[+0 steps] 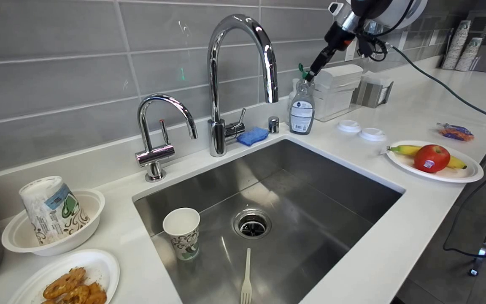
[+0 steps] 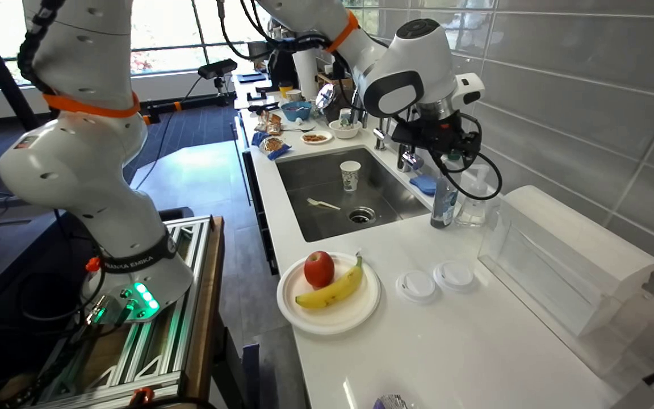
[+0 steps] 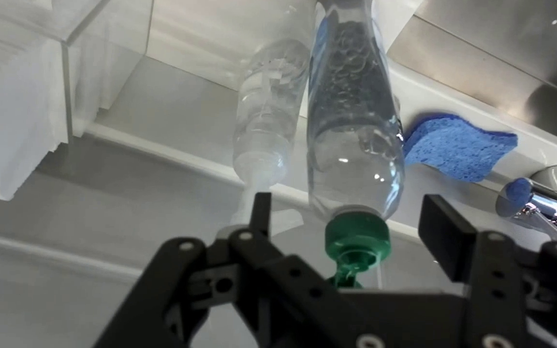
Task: Move the left bottle backwards
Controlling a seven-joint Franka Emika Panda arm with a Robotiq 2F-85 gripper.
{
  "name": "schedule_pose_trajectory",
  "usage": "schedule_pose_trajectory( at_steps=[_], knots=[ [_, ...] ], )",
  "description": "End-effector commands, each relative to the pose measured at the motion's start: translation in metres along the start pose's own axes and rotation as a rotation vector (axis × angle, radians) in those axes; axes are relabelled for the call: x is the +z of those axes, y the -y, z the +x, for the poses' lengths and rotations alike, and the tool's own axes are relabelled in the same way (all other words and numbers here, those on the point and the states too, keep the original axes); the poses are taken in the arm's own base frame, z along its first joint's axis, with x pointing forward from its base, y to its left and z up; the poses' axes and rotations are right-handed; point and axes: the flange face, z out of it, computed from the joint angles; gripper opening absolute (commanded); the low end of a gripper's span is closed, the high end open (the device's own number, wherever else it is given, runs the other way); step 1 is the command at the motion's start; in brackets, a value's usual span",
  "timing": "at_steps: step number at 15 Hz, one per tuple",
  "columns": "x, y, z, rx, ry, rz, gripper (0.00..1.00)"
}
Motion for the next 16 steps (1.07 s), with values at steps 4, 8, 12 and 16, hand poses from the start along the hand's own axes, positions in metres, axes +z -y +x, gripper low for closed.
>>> schedule_pose_trajectory(
  at_steps=[4,8,12,16],
  knots=[
    [0.0141,-0.0027,0.0055,0.000,-0.042,0.033,0.66],
    [0.0169,-0.0049,0.0017,0.024,-0.029,0.048,0.53],
    [0.0168,-0.0059,0.0016,0.032,-0.028,0.057,0.24],
    [0.0132,-0.0033,0.0083,0.053,-0.044,0.064,0.19]
  ],
)
